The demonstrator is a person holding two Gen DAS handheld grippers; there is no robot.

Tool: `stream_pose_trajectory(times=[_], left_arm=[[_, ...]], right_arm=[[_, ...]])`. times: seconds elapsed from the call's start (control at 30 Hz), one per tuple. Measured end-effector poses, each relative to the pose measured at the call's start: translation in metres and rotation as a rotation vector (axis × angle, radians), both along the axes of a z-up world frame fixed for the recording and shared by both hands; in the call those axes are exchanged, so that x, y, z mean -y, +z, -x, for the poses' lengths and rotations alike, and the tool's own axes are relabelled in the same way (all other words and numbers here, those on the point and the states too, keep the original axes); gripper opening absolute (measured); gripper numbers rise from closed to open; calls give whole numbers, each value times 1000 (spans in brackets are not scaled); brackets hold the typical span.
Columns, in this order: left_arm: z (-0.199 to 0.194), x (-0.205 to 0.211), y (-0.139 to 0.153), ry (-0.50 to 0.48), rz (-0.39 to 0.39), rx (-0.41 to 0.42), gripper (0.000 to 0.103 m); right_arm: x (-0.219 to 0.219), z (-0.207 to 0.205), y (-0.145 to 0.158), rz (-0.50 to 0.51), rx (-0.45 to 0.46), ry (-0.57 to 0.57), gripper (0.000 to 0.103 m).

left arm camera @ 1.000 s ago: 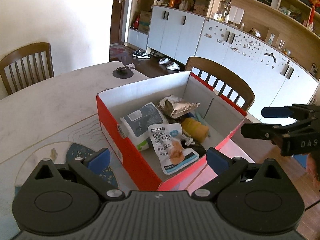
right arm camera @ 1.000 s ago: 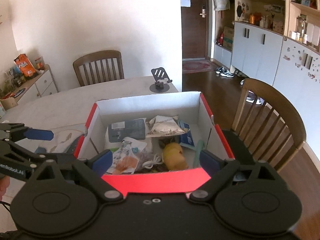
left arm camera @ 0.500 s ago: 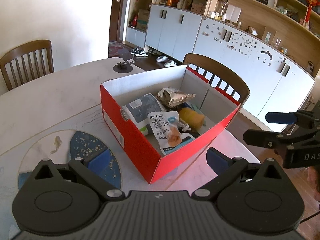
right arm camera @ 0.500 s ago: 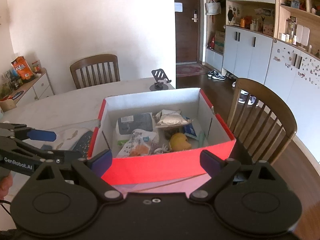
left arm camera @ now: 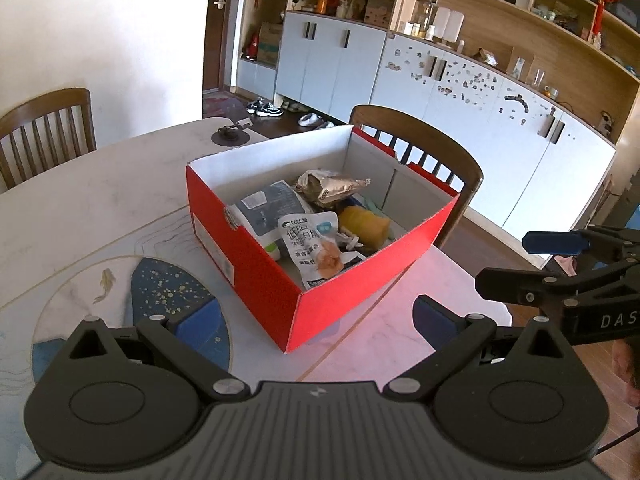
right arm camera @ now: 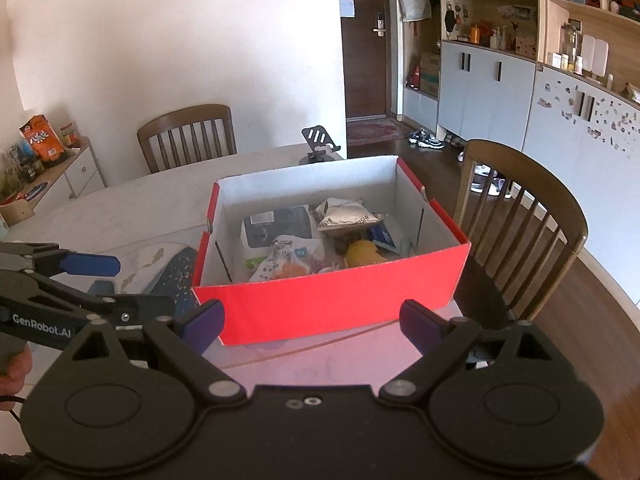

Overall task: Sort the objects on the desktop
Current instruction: 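Lift both open tools up and back away from the shoebox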

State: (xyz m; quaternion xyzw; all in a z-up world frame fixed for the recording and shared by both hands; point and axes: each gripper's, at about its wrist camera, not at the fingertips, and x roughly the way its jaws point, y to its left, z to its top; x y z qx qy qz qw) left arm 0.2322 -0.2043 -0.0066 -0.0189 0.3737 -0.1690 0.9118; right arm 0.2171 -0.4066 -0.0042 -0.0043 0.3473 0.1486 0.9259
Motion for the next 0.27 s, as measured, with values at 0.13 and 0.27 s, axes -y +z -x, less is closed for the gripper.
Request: stream_pose_trajectory(times=[0.13,0.27], left_arm=[[4,1,-1,-3,2,-3,103],[6,0,-1,-8,5,-6,103]], right_arm=[[1,4,0,0,-2,-7,94],[1,6,0,1,-4,-7,94]])
